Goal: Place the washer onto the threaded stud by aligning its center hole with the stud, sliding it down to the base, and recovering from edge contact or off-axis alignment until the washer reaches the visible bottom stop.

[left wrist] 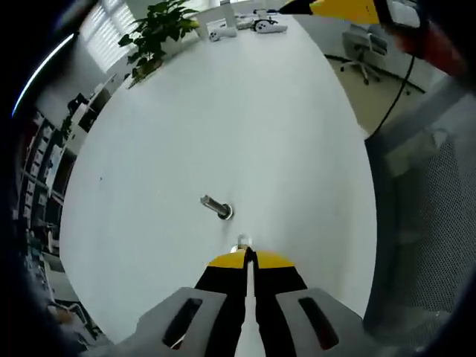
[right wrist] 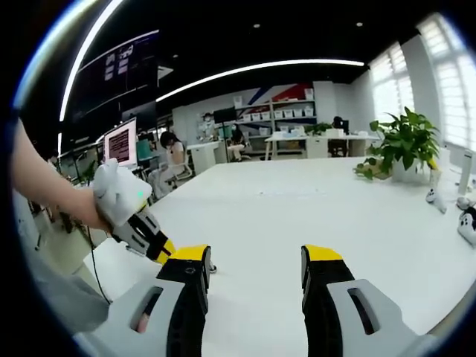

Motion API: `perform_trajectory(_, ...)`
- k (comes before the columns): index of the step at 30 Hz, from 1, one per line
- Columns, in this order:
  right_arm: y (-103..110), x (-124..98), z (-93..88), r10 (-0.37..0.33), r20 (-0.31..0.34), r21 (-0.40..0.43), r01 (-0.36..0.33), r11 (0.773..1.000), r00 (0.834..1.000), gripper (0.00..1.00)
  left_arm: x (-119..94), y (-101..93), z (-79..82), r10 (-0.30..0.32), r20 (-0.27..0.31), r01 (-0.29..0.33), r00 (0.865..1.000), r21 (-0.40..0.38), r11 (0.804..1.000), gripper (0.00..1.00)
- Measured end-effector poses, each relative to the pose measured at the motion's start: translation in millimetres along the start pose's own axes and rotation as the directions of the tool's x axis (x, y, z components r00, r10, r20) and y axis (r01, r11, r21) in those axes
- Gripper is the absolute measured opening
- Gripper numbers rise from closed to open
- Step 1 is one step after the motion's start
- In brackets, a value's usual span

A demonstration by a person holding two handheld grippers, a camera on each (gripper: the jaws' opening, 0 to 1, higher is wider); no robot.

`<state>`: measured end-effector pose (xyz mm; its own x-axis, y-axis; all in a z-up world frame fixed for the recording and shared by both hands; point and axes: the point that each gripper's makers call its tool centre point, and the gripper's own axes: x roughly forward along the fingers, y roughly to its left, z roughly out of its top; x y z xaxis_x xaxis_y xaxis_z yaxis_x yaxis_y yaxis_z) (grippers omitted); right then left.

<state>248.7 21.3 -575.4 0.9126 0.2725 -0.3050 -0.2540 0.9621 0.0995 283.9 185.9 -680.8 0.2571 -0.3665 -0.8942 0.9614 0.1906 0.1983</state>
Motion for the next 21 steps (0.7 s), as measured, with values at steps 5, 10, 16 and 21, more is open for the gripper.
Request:
perform_trajectory(5, 2.3, 0.6, -1.0, 0.006, -0.007, -0.013, -0.006, 1.0, 1.0, 0.52, -12.3, 10.7, 13.8, 0.018, 0.032, -0.019, 0.999, 0.011, 1.0, 0.0)
perform_trajectory(10, 5.0, 1.0, -2.7, 0.014, -0.013, -0.025, -0.014, 1.0, 1.0, 0.52, -16.8, 18.0, 22.9, 0.027, 0.051, -0.028, 0.998, 0.008, 1.0, 0.0)
perform_trajectory(16, 1.9, 0.5, 1.3, 0.008, 0.001, -0.011, -0.008, 1.0, 1.0, 0.52, -13.3, 20.2, 29.3, 0.02, 0.052, -0.021, 0.998, 0.012, 1.0, 0.0)
perform_trajectory(21, 0.5, 0.0, 3.4, 0.005, 0.009, -0.004, -0.005, 1.0, 1.0, 0.52, -7.9, 21.7, 32.4, 0.01, 0.049, -0.01, 0.999, 0.002, 1.0, 0.0)
